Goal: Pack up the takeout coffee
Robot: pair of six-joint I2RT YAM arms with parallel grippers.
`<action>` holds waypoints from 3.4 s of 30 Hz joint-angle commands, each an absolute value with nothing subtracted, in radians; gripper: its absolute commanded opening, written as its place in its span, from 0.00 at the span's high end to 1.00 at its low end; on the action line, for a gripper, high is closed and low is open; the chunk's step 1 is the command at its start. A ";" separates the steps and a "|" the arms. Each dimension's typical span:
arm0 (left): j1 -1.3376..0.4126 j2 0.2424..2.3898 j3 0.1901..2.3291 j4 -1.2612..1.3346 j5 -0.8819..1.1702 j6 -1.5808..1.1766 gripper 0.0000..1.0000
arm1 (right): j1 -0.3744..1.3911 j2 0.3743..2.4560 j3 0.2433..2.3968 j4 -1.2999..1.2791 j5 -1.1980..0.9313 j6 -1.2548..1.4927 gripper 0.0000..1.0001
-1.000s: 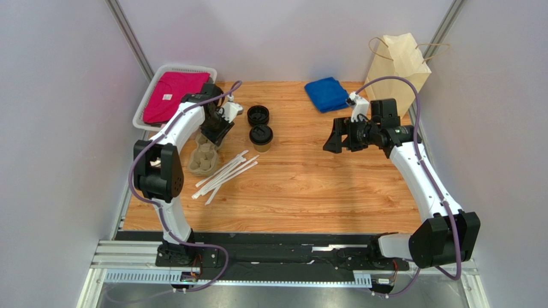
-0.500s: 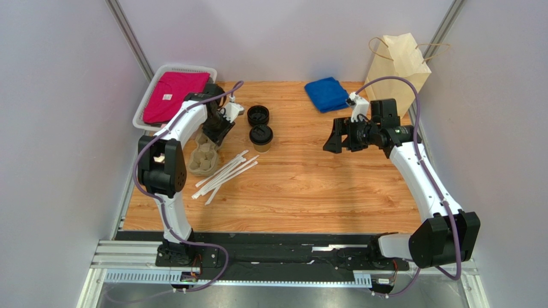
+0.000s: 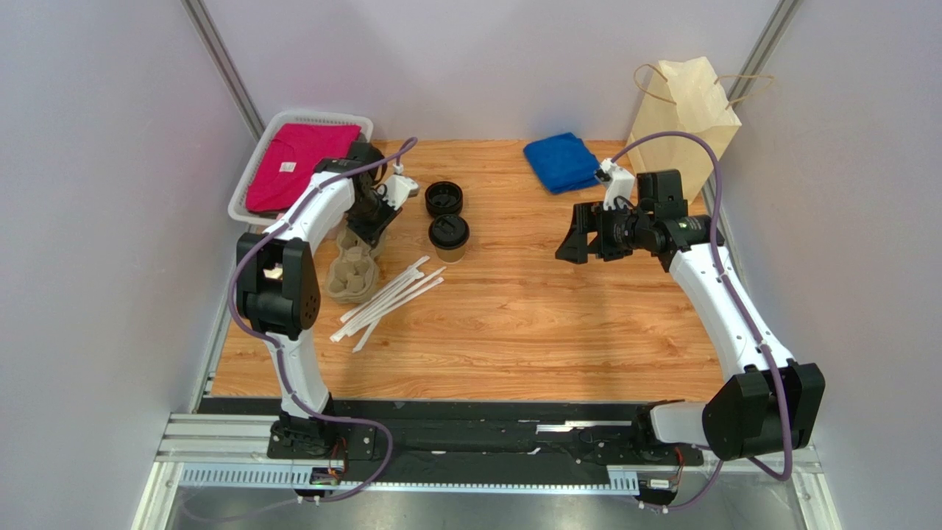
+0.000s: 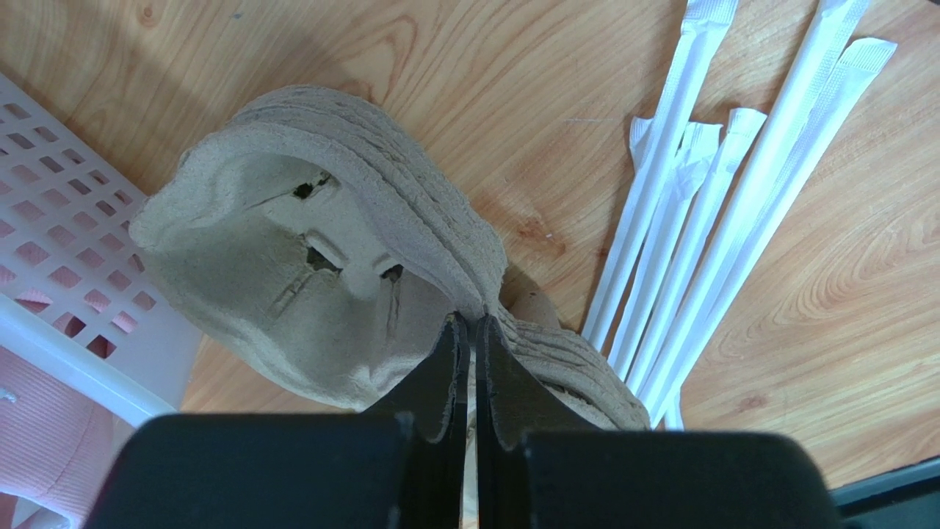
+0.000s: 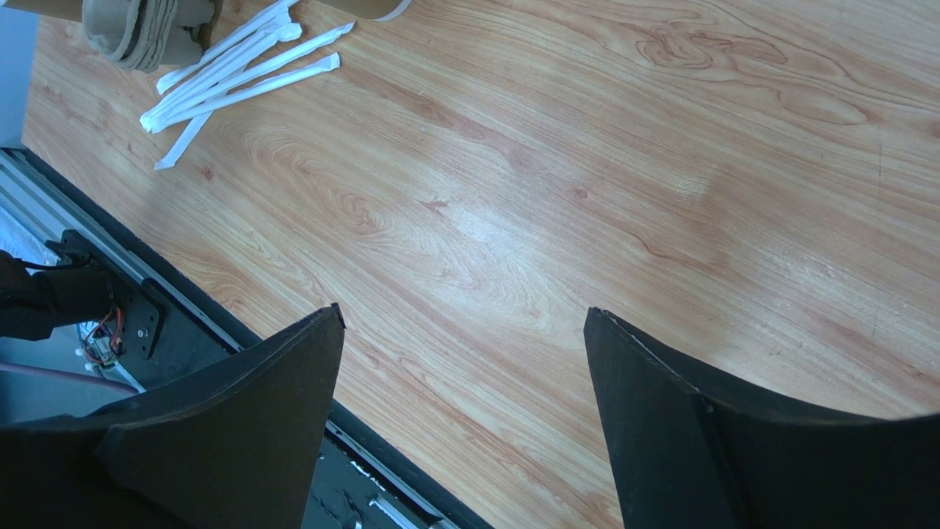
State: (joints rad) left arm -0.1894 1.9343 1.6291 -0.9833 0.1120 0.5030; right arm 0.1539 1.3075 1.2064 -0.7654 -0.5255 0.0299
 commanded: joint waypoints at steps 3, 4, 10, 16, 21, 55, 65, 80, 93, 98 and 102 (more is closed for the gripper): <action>-0.186 1.895 1.690 -1.020 0.132 0.522 1.00 | 0.150 1.313 1.212 -0.732 -0.545 0.041 0.15; -0.187 1.885 1.695 -1.022 0.126 0.528 1.00 | 0.149 1.313 1.212 -0.730 -0.545 0.041 0.15; -0.187 1.842 1.736 -1.061 0.040 0.578 1.00 | 0.150 1.312 1.209 -0.726 -0.552 0.048 0.15; -0.187 1.818 1.749 -1.069 0.002 0.597 1.00 | 0.149 1.308 1.209 -0.724 -0.555 0.049 0.15; -0.187 1.809 1.753 -1.057 -0.025 0.588 1.00 | 0.150 1.302 1.207 -0.723 -0.557 0.051 0.15; -0.388 1.749 1.470 -0.877 -0.183 0.545 0.98 | 0.150 1.292 1.203 -0.726 -0.548 0.049 0.15; -0.387 1.675 1.597 -1.014 -0.086 0.503 0.25 | 0.138 1.282 1.304 -0.778 -0.572 0.008 0.14; -0.387 1.560 1.839 -1.157 0.132 0.348 0.07 | -0.139 1.432 1.847 -0.838 -0.173 -0.373 0.13; -0.385 1.506 1.727 -1.086 0.109 0.348 0.06 | -0.293 1.842 2.244 -0.841 -0.285 -0.402 0.16; -0.383 1.511 1.720 -1.085 0.103 0.354 0.06 | -0.290 1.963 2.336 -0.847 -0.336 -0.406 0.19; -0.383 1.519 1.721 -1.086 0.095 0.359 0.06 | -0.272 2.014 2.359 -0.845 -0.344 -0.437 0.25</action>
State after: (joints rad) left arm -0.3893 1.5532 1.7195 -1.1137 0.0998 0.3641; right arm -0.2882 1.9831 2.3013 -0.8623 -0.3054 -0.3973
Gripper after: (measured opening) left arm 0.943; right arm 0.778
